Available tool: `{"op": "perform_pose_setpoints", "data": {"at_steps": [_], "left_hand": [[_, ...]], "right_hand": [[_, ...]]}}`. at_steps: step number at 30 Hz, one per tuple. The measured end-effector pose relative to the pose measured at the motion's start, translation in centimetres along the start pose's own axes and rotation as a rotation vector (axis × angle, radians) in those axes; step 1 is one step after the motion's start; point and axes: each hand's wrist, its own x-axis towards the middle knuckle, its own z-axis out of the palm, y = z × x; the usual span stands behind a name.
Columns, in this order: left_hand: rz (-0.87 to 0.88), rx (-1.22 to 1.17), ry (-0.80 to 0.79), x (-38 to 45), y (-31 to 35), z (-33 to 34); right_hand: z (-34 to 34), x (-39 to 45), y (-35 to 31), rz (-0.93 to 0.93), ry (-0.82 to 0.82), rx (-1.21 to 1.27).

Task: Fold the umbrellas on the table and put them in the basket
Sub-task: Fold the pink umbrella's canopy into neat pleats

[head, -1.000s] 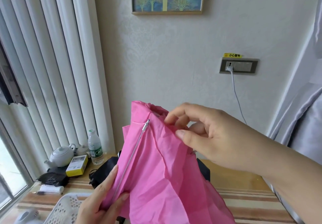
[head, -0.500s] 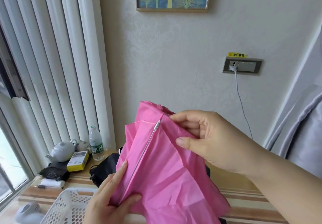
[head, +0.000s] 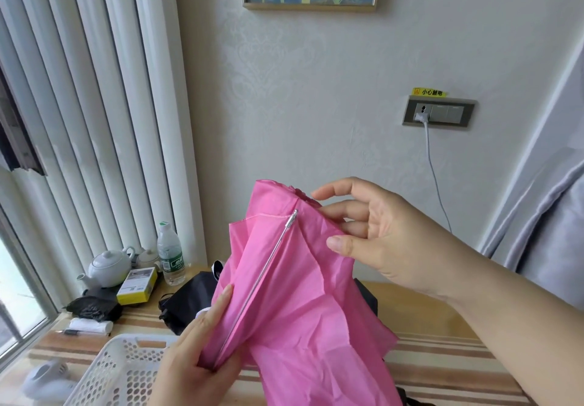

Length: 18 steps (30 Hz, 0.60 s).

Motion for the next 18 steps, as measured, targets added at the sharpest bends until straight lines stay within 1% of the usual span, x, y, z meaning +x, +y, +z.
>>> {"op": "perform_pose_setpoints", "data": {"at_steps": [4, 5, 8, 11, 13, 14, 16, 18], "left_hand": [[0.003, 0.043, -0.036, -0.3, -0.2, 0.2], [0.0, 0.051, -0.044, -0.3, -0.3, 0.3], [-0.008, 0.048, -0.029, -0.2, -0.2, 0.5], [-0.004, 0.026, -0.006, -0.3, -0.5, 1.0], [-0.053, -0.001, 0.017, -0.3, -0.7, 1.2], [-0.059, -0.003, 0.004, -0.2, -0.8, 1.2], [-0.002, 0.031, -0.05, 0.1, -0.2, 0.7], [0.026, 0.051, -0.07, 0.5, 1.1, 0.3]], "right_hand": [[0.0, -0.2, 0.1, -0.041, 0.205, -0.216], [0.0, -0.4, 0.1, -0.043, 0.233, -0.273], [0.0, -0.7, 0.2, -0.057, 0.23, -0.344], [-0.1, -0.8, 0.3, -0.108, 0.183, -0.301], [-0.2, -0.7, 0.3, -0.132, 0.184, -0.257], [-0.2, -0.6, 0.4, -0.134, 0.195, -0.244], [-0.3, -0.5, 0.6, -0.116, 0.209, -0.235], [-0.4, -0.2, 0.7, -0.066, 0.199, -0.245]]}}
